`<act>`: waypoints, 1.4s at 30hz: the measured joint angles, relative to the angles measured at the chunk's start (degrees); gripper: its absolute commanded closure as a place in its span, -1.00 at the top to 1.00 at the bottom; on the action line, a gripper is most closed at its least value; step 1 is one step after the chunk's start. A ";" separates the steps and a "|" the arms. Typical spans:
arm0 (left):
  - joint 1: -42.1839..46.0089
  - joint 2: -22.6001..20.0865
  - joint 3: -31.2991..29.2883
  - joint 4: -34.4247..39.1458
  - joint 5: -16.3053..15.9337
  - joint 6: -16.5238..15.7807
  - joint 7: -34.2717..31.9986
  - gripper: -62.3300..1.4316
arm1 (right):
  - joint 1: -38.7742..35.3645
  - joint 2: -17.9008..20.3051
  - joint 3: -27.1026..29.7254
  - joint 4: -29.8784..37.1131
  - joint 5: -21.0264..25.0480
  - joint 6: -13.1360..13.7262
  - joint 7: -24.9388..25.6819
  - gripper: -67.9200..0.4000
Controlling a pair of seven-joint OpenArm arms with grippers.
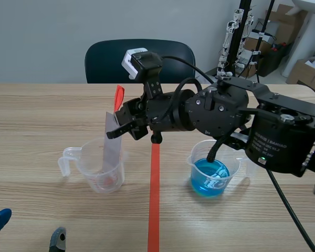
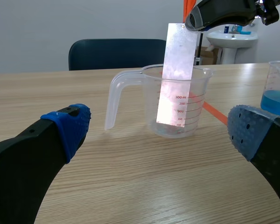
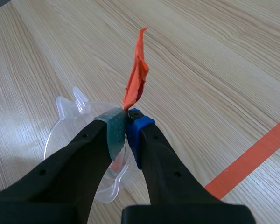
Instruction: Do the redox reaction experiment. lift the metal plate out of the left beaker
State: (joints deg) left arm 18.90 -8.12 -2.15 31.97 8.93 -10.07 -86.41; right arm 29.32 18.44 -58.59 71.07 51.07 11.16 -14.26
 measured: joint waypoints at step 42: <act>0.00 0.00 0.00 0.00 0.00 0.00 0.00 0.99 | 0.28 -0.46 0.00 0.02 -13.33 12.20 2.82 0.45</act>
State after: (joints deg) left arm 18.90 -8.12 -2.15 31.97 8.93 -10.07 -86.41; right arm 29.61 17.98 -58.59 71.09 37.74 23.35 -11.44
